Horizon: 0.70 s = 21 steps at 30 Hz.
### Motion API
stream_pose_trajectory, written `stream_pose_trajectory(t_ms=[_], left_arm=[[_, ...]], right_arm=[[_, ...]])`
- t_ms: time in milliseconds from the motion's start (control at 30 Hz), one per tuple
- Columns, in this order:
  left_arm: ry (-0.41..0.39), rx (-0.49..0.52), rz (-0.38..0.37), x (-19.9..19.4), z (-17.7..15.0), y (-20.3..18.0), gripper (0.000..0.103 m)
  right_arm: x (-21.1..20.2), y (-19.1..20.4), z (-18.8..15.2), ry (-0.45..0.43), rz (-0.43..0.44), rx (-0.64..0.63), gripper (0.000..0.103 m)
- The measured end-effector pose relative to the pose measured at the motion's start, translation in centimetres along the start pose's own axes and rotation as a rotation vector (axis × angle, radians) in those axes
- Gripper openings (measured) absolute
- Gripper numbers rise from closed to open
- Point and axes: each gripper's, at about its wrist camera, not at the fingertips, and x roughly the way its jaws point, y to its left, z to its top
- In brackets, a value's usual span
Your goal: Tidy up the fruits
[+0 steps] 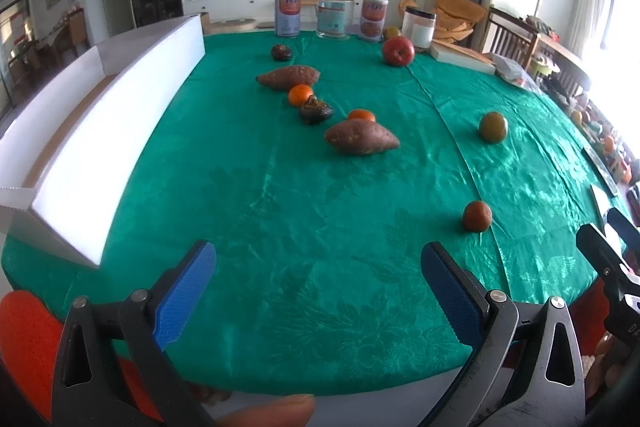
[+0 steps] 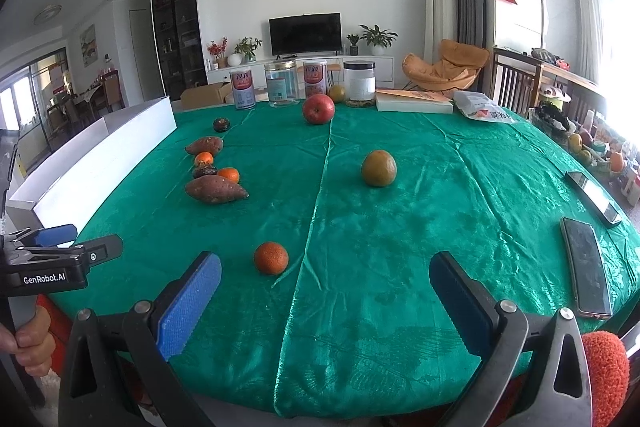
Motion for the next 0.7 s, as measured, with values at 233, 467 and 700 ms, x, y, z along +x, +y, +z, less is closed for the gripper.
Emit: stream_pose_trajectory(t_ms=[233, 467, 700], left_arm=[[0.008, 0.007, -0.005, 0.1, -0.08, -0.29, 0.103], [0.013, 0.005, -0.008, 0.14, -0.06, -0.23, 0.103], [0.02, 0.004, -0.013, 0.34, -0.16, -0.31, 0.103]], right_arm=[[0.0, 0.04, -0.01, 0.0, 0.001, 0.004, 0.103], [-0.11, 0.02, 0.08, -0.005, 0.016, 0.01, 0.103], [-0.62, 0.33, 0.2, -0.029, 0.054, -0.002, 0.103]])
